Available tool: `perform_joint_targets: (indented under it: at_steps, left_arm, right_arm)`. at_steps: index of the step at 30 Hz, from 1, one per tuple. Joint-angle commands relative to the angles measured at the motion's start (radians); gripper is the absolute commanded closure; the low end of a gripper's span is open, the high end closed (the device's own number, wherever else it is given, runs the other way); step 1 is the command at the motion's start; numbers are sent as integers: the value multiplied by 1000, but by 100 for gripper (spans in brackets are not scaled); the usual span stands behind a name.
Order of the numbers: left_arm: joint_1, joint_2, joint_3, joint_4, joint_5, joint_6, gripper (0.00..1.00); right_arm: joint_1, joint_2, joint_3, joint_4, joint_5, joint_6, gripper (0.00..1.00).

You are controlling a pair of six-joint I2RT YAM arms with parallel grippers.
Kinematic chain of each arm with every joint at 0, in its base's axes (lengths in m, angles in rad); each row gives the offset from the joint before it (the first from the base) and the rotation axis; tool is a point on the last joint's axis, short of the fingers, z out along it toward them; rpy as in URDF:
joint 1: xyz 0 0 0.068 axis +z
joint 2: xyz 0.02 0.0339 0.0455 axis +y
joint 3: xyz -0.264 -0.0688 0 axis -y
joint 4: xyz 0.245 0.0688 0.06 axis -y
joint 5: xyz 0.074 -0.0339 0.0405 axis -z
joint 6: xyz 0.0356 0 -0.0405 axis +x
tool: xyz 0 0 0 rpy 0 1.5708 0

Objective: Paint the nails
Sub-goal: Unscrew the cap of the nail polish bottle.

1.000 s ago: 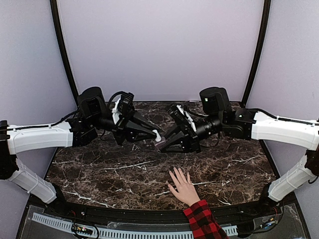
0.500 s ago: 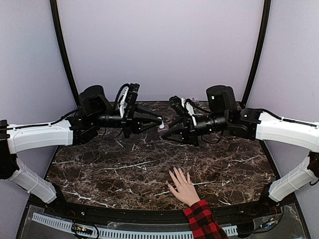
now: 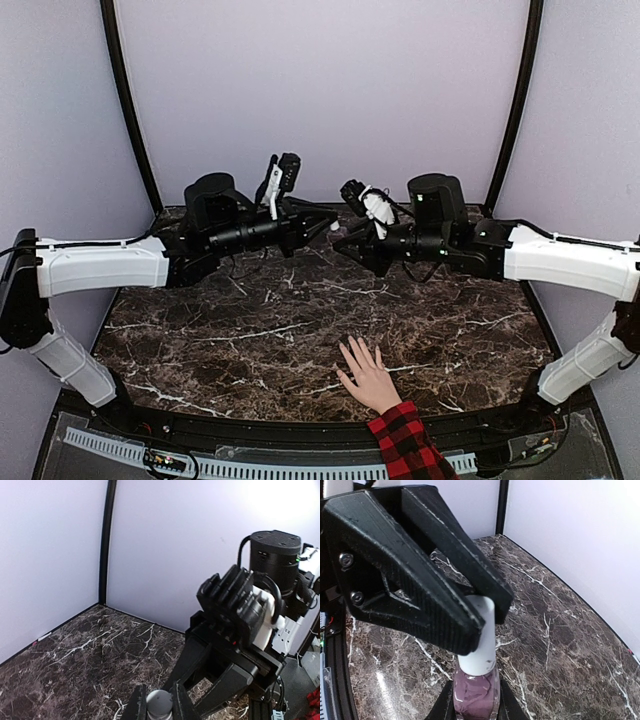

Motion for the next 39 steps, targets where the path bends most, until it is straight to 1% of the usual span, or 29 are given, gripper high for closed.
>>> perform_joint_targets:
  at_steps: [1, 6, 11, 18, 20, 22, 24, 26, 27, 29, 30, 33, 34, 36, 39]
  left_arm:
    - [-22, 40, 19, -49, -193, -80, 100]
    - [-34, 69, 33, -79, -335, -159, 100]
    - [-53, 99, 53, -115, -426, -215, 100]
    - [-59, 88, 64, -127, -438, -218, 100]
    - [-59, 68, 65, -136, -410, -191, 96]
    - [-58, 39, 66, -150, -383, -164, 86]
    - [-56, 9, 65, -163, -350, -131, 71]
    - [-46, -19, 66, -186, -308, -103, 64]
    - [-39, -28, 67, -195, -267, -94, 63]
    - [-16, -56, 72, -226, -203, -75, 56]
    - [2, -77, 70, -243, -177, -68, 51]
    - [31, -126, 51, -261, -83, -45, 43]
    - [40, -152, 41, -263, -54, -22, 39]
    - [53, -184, 33, -286, 6, 23, 34]
    - [61, -221, 30, -340, 85, 99, 32]
  right_arm:
    - [4, 28, 50, 122, 101, 22, 100]
    - [10, 48, 62, 126, 201, 22, 100]
    - [11, 56, 66, 131, 214, 27, 100]
    - [11, 68, 66, 125, 211, 25, 100]
    - [10, 65, 62, 121, 209, 24, 100]
    - [11, 58, 55, 117, 202, 20, 100]
    - [10, 55, 49, 115, 183, 18, 100]
    - [11, 55, 46, 109, 165, 15, 100]
    - [9, 55, 44, 103, 146, 11, 100]
    - [10, 53, 39, 94, 126, 9, 100]
    - [8, 49, 35, 92, 109, 6, 100]
    - [4, 29, 13, 85, 54, 2, 100]
    - [2, 20, 5, 83, 33, 1, 100]
    - [-3, 4, -8, 77, -23, -4, 100]
    - [-6, -10, -15, 59, -116, -15, 100]
